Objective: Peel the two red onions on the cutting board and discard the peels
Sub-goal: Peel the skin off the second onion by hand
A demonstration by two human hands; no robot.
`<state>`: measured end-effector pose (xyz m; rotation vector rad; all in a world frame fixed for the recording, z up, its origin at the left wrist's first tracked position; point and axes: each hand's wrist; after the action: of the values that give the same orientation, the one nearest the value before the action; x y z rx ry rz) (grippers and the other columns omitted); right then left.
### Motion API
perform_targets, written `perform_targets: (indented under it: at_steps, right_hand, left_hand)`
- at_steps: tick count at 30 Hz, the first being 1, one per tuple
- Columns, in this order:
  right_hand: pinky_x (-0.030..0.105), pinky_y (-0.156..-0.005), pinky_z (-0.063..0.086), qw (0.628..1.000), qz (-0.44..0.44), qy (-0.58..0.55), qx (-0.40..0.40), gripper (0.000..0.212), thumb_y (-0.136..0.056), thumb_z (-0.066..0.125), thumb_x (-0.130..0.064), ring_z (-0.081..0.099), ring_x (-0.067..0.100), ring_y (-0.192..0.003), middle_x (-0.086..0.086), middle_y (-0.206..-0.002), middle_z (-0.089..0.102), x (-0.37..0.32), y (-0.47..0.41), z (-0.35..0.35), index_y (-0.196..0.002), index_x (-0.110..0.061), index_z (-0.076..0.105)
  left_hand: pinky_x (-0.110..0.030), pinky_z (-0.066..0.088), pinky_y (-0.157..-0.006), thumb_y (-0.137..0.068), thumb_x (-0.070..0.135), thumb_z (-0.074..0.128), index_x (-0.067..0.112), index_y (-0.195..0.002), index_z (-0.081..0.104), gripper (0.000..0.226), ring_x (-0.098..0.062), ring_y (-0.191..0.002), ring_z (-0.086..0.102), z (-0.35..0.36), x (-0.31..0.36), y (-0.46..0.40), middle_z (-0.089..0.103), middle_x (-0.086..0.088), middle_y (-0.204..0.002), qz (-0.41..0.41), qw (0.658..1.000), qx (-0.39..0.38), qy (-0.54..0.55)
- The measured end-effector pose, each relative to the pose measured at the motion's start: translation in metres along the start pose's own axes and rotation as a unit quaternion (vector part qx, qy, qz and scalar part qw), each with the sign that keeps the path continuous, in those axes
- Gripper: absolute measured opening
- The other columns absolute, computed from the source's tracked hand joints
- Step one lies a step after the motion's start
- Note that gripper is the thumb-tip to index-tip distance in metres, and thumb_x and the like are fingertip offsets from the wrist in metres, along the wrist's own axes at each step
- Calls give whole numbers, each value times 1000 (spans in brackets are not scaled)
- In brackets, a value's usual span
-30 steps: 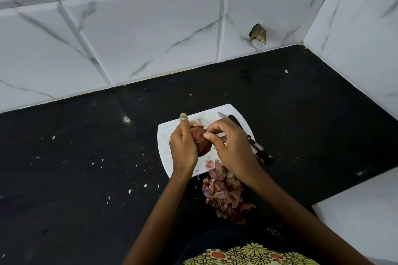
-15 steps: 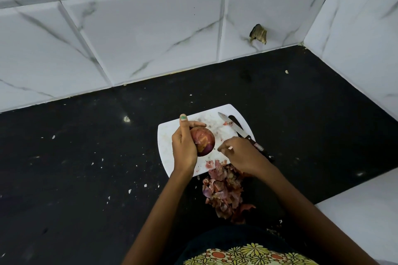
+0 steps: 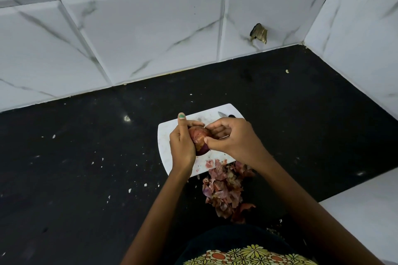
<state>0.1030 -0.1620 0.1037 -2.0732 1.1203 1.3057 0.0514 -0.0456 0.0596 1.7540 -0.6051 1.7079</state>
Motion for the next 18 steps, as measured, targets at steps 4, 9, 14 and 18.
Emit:
perform_targets:
  at_steps: [4,9,14,18]
  right_hand:
    - [17,-70,56,1000,0,2,-2,24,-70,77,-9,69,4,-71,-4,-78,72,-1,0,0,-94,-10,72]
    - [17,-65,55,1000,-13,12,10,18,-71,72,-3,68,6,-67,-1,-74,72,1,-1,0,-88,-9,74]
    - [36,-70,60,998,18,-27,49,16,-77,64,1,71,16,-68,5,-75,73,11,-6,-1,-85,-9,75]
    - [33,-75,60,994,25,-102,19,12,-83,71,-16,71,14,-78,-2,-83,72,10,0,0,-94,-11,72]
  left_hand:
    - [-24,53,-70,-104,42,28,14,-72,69,59,-15,-74,68,1,-2,2,71,-5,-76,-3,1000,-4,-7]
    - [-20,53,-68,-104,41,27,14,-72,69,59,-9,-70,68,0,-4,2,71,1,-72,-8,1000,-15,-5]
    - [-24,55,-75,-103,42,26,14,-74,68,58,-13,-79,69,2,-2,3,71,-1,-79,-10,1000,-16,3]
    - [-33,55,-80,-104,42,26,15,-74,68,58,-23,-85,68,2,-1,1,70,-10,-84,-13,1000,3,12]
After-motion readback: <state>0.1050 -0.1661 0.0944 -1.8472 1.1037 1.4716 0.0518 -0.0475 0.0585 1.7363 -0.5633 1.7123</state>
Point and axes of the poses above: each hand's wrist, its own y-axis away from the middle knuckle, its own z-axis out of the palm, x = y × z
